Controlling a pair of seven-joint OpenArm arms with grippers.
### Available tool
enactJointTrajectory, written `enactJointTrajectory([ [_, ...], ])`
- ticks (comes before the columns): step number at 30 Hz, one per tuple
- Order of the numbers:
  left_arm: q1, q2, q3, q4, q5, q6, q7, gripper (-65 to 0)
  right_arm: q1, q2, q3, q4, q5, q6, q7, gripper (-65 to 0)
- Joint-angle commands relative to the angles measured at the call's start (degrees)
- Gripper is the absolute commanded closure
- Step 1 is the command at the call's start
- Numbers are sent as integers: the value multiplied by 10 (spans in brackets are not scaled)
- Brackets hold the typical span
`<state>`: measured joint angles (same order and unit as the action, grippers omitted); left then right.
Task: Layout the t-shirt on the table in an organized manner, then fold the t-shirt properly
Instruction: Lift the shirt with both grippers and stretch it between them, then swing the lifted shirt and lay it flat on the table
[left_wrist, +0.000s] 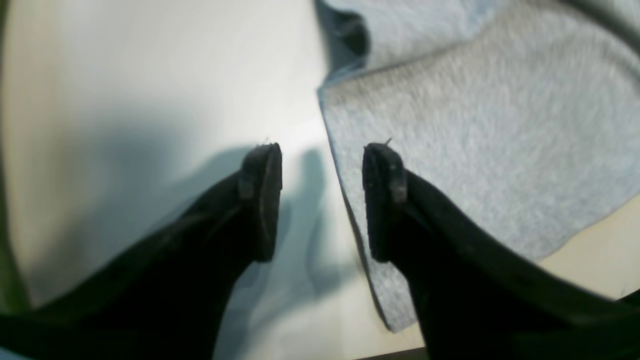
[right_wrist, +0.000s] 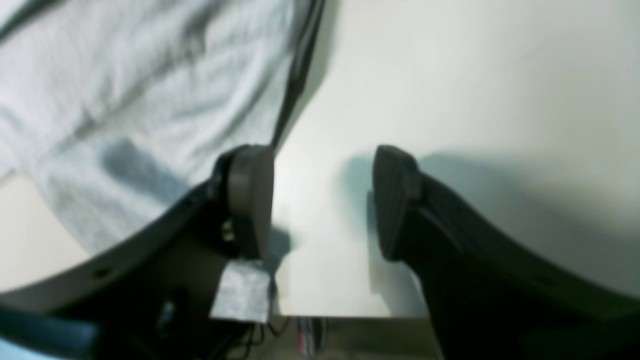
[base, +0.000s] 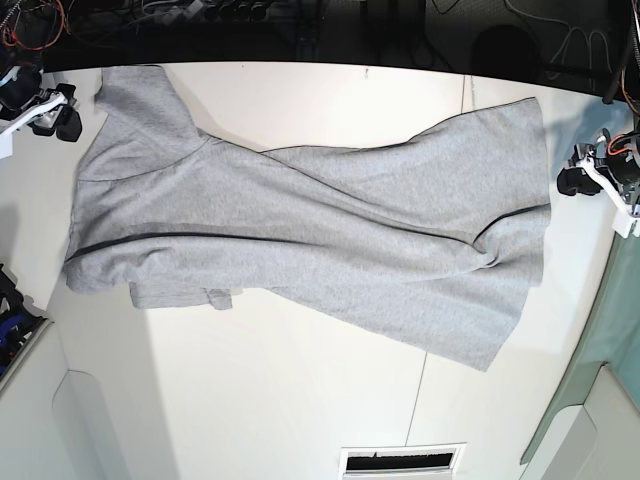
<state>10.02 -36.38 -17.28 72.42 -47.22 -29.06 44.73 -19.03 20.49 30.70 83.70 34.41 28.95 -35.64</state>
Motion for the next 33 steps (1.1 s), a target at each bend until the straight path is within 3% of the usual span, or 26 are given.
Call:
enactJointTrajectory([
  [1, 3, -11, -10, 8, -10, -8, -7, -297, 3, 11, -7, 7, -2, 4, 10, -317],
  [6, 38, -1, -12, 8, -9, -8, -7, -297, 8, 11, -52, 7, -23, -5, 12, -317],
  [16, 54, 60, -10, 7, 24, -8, 8, -296, 25, 6, -81, 7, -23, -4, 10, -317],
  [18, 54, 66, -10, 7, 25, -8, 7, -261, 25, 5, -85, 7, -23, -4, 11, -314],
  [20, 54, 69, -10, 7, 25, -8, 7, -165, 25, 5, -86, 7, -23, -4, 11, -244],
  [22, 54, 68, -7, 7, 25, -13, 8, -33, 25, 6, -86, 7, -23, -1, 12, -105],
  [23, 54, 68, -7, 7, 24, -31, 8, 0, 25, 6, -86, 7, -23, 7, 14, -27],
  [24, 54, 68, -7, 7, 20, -52, 8, 0, 25, 6, -85, 8, -22, 14, 16, 0],
  [26, 54, 65, -7, 7, 2, -78, 10, 0, 24, 6, -84, 14, -18, 21, 14, 0],
  [33, 54, 17, -7, 34, -21, -78, 30, 0, -10, 7, -36, 94, 27, 24, -56, 0],
])
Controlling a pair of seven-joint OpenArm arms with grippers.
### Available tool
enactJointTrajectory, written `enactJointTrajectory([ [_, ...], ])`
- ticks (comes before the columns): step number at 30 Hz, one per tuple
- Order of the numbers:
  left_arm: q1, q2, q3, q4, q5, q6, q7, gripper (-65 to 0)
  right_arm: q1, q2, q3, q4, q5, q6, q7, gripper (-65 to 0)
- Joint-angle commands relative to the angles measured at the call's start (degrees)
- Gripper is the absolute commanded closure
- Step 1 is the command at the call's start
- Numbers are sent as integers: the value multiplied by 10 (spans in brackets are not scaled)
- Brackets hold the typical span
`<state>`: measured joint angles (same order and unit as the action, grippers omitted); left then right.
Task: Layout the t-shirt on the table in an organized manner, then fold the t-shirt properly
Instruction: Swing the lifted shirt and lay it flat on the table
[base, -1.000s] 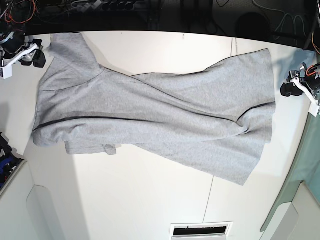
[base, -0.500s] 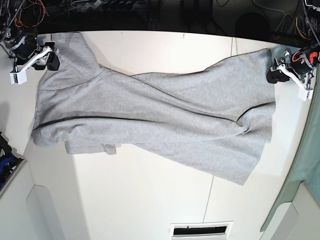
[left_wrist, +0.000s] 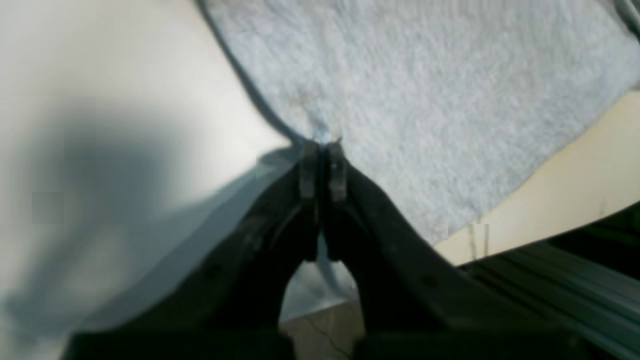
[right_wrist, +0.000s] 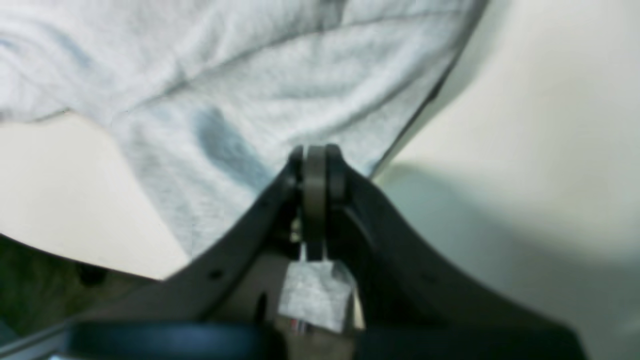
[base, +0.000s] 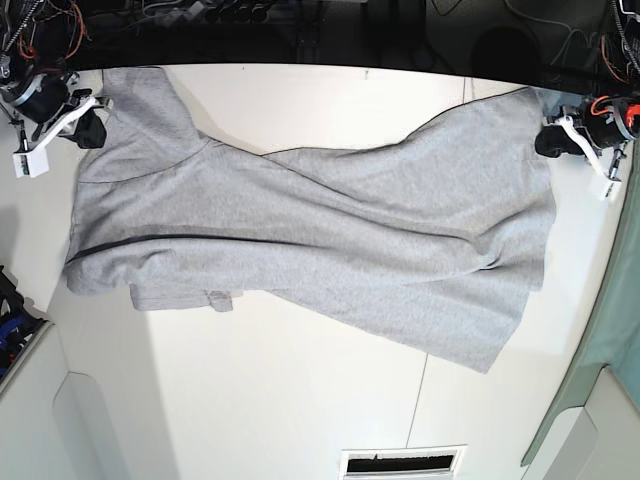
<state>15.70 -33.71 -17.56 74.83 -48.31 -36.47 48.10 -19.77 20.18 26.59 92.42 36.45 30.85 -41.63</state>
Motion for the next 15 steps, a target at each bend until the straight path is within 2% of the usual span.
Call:
enactJointTrajectory([
  [1, -2, -17, -4, 14, -15, -4, 1, 0, -17, 9, 16, 22, 16, 5, 3, 0],
  [4, -3, -35, -4, 30, -37, -4, 11, 0, -62, 9, 44, 56, 42, 5, 2, 0],
  [9, -3, -50, -4, 46, -38, -2, 19, 0, -132, 9, 72, 87, 64, 12, 5, 0],
  [15, -3, -50, -4, 46, -47, -2, 19, 0, -132, 9, 75, 84, 35, 6, 48, -5],
])
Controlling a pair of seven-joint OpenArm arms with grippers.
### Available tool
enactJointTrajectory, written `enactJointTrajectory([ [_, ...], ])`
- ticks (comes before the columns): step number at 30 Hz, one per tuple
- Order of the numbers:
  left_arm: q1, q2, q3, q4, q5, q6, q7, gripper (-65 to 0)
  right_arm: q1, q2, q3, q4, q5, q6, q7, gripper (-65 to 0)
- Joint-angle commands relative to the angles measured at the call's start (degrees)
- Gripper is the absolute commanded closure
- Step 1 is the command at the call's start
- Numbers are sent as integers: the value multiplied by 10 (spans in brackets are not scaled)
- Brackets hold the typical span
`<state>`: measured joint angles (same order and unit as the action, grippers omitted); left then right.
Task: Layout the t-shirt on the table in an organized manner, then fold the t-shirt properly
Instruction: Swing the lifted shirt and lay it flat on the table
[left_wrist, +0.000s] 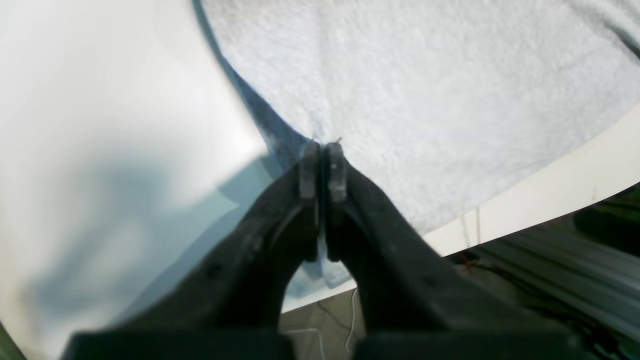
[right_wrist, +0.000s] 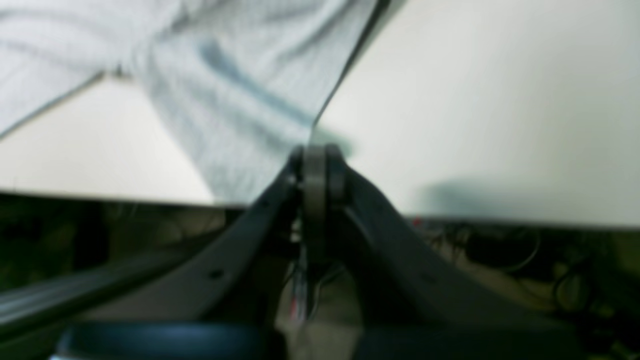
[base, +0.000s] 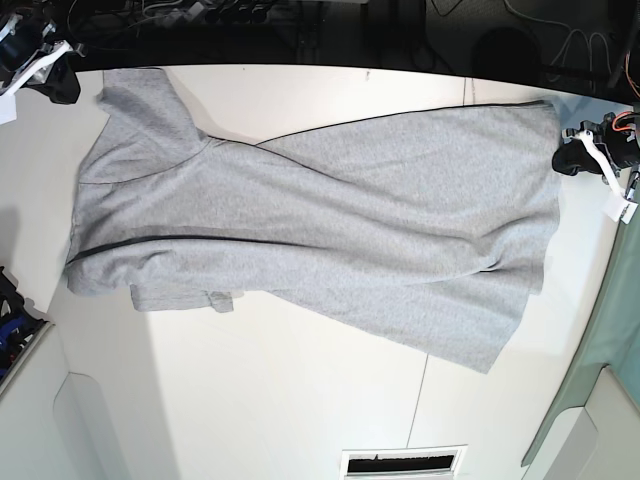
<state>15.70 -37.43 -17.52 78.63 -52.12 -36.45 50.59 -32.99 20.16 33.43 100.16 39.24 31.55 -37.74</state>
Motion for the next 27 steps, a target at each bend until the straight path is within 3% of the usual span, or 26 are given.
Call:
enactJointTrajectory([
  [1, -3, -13, -4, 8, -14, -2, -6, 0, 10, 9, 6, 4, -8, -7, 17, -93],
  [3, -3, -13, -4, 8, -21, -3, -6, 0, 35, 9, 6, -13, -17, -38, 19, -250],
  [5, -3, -13, -4, 8, -22, -3, -6, 0, 67, 9, 6, -44, -20, -45, 19, -313],
  [9, -3, -13, -4, 8, -21, -3, -6, 0, 135, 10, -5, -144, -19, -41, 17, -312],
  [13, -3, -13, -4, 8, -21, -3, -6, 0, 185, 9, -39, -228, -20, -16, 17, -312],
  [20, -3, -13, -4, 8, -19, -3, -5, 0, 217, 9, -125, -254, -19, -16, 16, -310],
  [22, -3, -13, -4, 8, -15, -3, -6, 0, 218, 9, -141, -254, -20, -15, 13, -263],
  [25, -3, -13, -4, 8, -3, -3, -6, 0, 218, 9, -144, -248, -19, -15, -14, -26],
  [27, -3, -13, -4, 8, 5, -3, -6, 0, 218, 9, -140, -242, -16, -15, -40, 0],
])
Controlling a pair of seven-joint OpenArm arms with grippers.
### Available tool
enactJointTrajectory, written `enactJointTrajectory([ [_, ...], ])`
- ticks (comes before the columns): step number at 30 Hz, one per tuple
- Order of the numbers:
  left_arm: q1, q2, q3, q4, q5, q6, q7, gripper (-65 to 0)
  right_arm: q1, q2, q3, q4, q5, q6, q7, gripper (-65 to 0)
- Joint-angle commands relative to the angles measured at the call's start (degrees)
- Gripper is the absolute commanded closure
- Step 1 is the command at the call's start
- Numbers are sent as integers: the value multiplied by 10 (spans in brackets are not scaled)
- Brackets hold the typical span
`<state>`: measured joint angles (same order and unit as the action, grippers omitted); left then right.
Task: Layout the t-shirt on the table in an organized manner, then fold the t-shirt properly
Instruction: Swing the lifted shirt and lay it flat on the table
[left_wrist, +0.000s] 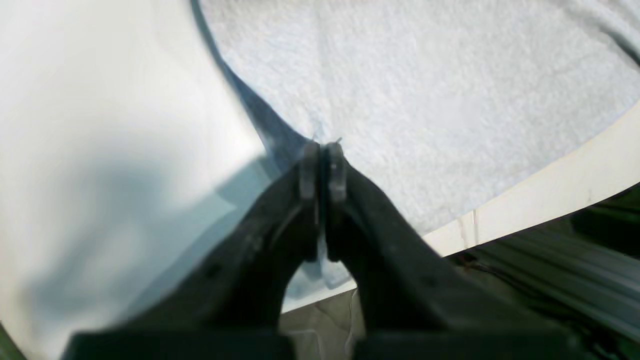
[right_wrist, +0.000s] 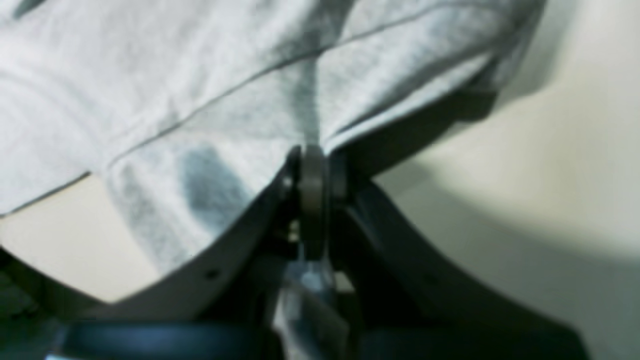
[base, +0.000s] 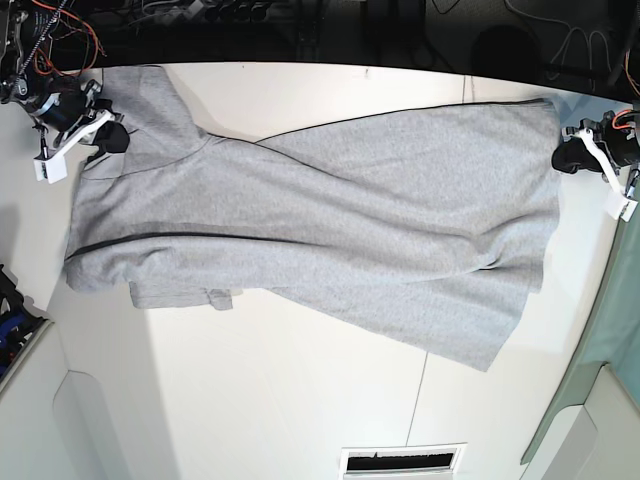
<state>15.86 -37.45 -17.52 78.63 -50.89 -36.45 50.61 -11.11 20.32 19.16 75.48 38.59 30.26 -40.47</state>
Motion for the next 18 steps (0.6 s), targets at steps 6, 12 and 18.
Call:
enactJointTrajectory([
  [6, -4, -13, -4, 10, -7, -23, -3, 0, -45, 8, 59, 82, 44, 17, -50, 0],
  [12, -4, -13, -4, 33, -8, -22, 7, 0, -139, 8, 136, 220, 59, 17, -58, 0],
  [18, -4, -16, -4, 49, -8, -22, 7, 0, -219, 8, 169, 294, 69, 23, -58, 0],
])
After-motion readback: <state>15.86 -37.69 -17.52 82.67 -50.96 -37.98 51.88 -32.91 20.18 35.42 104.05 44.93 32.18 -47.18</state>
